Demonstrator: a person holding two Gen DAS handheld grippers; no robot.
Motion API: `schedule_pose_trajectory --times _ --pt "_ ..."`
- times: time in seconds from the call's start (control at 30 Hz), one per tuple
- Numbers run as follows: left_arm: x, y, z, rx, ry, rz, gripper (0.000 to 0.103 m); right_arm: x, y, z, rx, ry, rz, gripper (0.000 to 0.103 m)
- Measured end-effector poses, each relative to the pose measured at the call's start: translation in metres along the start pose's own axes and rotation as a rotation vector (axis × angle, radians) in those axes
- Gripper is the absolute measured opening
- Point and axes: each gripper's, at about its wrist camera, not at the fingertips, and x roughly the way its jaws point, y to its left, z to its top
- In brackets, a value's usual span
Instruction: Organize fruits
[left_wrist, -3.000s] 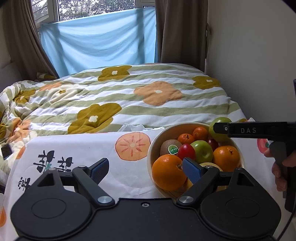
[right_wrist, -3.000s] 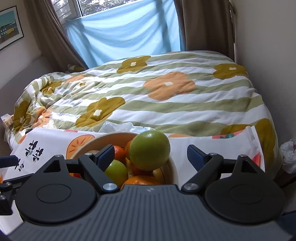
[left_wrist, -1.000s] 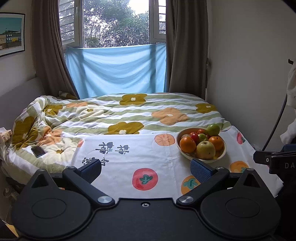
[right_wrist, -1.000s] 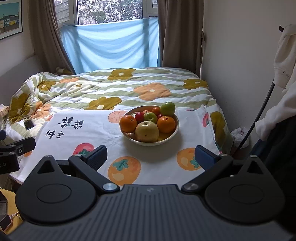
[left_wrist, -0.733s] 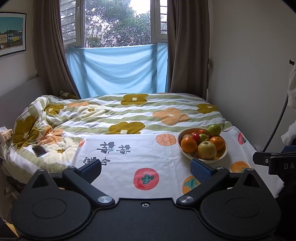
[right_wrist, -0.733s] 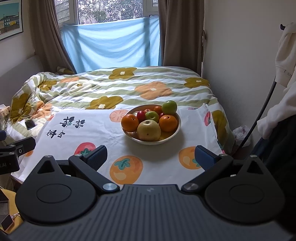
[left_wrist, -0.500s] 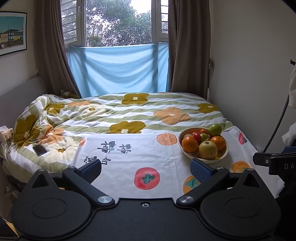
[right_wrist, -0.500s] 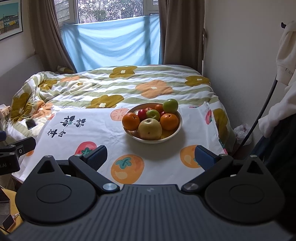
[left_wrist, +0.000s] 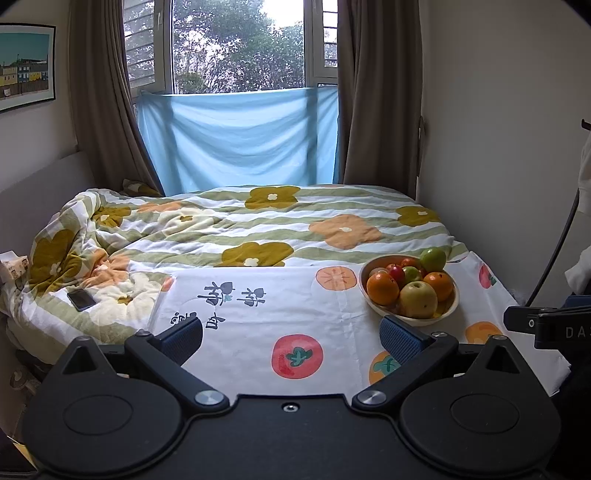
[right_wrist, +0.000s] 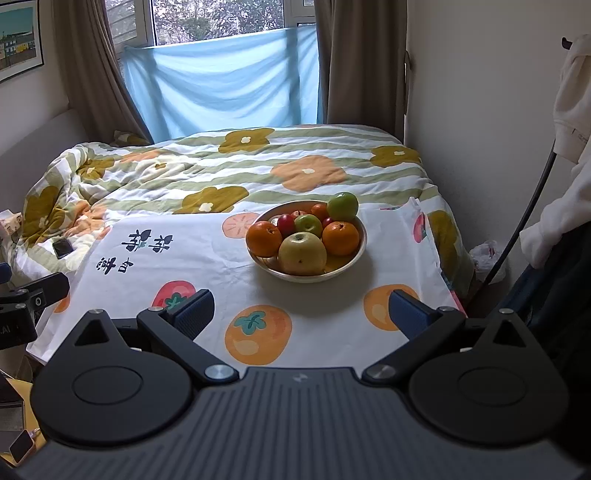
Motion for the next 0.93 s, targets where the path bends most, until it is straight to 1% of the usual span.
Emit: schedule_pose_trajectory --times 0.3,0.47,0.63,0.83,0.93 --pt "0.001 0.001 -0.001 0.012 0.001 0.009 0.103 0.001 0.002 0.0 0.003 0.004 0.001 0.103" --pt "-0.001 0.004 0.0 0.008 -0.01 -0.007 0.103 0.001 0.003 0.0 0.004 0.004 0.001 0.103" --pt "-0.001 0.003 -0.002 0.03 -0.011 0.023 0.103 0.002 0.006 0.0 0.01 0.007 0.006 0.103" --pt "0.0 0.001 -0.003 0.05 -0.022 0.003 0.103 0.003 0.009 0.0 0.015 0.009 0.001 0.103" --pt "0.004 -0.001 -0.003 0.061 -0.012 0.006 0.103 0.005 0.012 -0.001 0.023 0.016 0.0 0.103"
